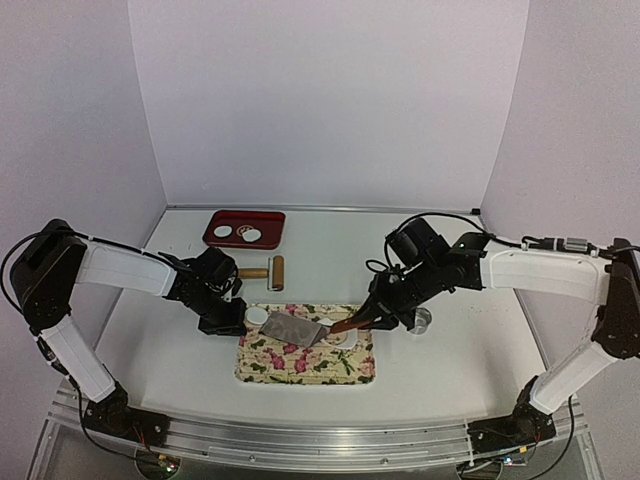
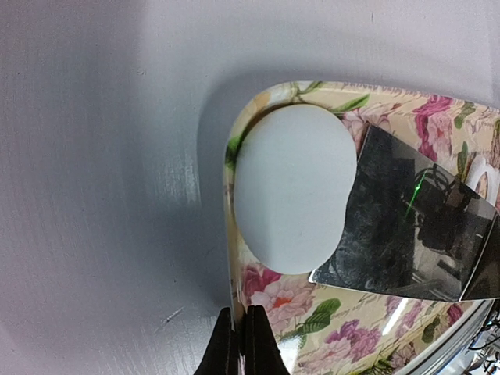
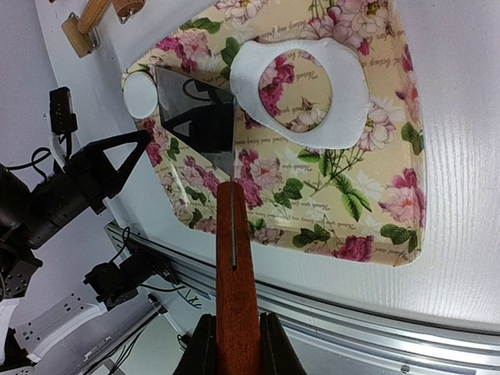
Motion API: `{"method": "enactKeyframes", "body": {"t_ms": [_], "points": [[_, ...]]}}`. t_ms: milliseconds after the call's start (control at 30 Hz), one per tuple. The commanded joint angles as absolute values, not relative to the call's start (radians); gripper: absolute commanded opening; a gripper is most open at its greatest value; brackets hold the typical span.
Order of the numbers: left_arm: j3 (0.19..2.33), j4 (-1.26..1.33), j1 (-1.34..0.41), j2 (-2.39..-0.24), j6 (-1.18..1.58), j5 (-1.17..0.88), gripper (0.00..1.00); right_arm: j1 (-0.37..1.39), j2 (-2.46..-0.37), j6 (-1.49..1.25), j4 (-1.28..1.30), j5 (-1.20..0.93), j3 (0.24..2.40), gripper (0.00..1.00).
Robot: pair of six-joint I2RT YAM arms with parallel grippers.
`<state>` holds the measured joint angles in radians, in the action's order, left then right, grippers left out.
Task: Roll out the dumpling wrappers from the dough
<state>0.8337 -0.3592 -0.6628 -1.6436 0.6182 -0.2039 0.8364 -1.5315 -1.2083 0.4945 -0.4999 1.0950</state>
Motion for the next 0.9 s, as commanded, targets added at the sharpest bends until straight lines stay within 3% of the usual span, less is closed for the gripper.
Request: {"method": "enactKeyframes", "body": {"t_ms": [0,500,867], "points": [[0.842,-0.322,-0.667,-1.641,0.596,-0.229,0.0,0.842,-1.583,-1.219,0.662,-0.419,1.081,0.0],[0.835,-0.32,-0.667,-1.618,0.584,-0.235,0.01,0.839,-1.557,-1.236,0.54,-0.361,1.018,0.0],[0.845,-0.413,-0.667,-1.51,0.566,-0.207,0.16,0.828,-1.545,-1.226,0.373,-0.378,0.937,0.0]]}}
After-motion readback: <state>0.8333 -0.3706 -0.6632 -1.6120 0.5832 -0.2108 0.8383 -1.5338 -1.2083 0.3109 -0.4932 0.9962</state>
